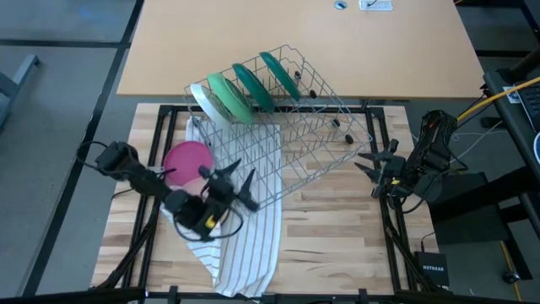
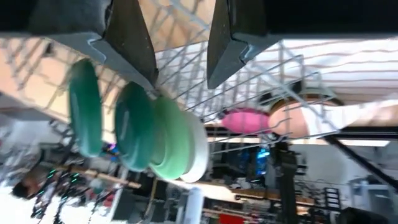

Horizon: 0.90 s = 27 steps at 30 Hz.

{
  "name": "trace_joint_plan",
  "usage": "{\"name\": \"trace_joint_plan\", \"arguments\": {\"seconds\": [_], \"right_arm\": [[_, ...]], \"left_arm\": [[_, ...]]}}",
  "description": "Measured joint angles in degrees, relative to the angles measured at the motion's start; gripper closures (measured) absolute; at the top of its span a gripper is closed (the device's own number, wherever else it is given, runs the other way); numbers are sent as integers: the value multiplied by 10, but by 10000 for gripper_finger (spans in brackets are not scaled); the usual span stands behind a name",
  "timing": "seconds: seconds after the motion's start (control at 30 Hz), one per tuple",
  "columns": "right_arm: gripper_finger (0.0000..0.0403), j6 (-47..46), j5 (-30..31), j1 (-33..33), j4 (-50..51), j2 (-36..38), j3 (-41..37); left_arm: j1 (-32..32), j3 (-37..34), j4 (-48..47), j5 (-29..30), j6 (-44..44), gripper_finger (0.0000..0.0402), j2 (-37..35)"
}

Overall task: Sort dishes
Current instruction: Put the light orange plate in the dish rack

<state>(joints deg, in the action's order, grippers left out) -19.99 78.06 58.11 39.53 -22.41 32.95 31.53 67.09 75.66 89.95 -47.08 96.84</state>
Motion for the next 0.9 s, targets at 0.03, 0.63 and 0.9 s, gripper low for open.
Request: {"name": "trace_joint_plan", "arguments": {"seconds": [0.03, 0.63, 0.9], "right_arm": [[258, -8, -9, 0, 0, 0, 0], [258, -116, -41, 0, -4, -33, 0], [258, -117, -42, 0, -28, -47, 0]], "left_arm": [[13, 0, -2, 0, 6, 199, 0], [140, -2, -356, -113, 500, 215, 0], [92, -2, -658, -356, 819, 248, 1]]}}
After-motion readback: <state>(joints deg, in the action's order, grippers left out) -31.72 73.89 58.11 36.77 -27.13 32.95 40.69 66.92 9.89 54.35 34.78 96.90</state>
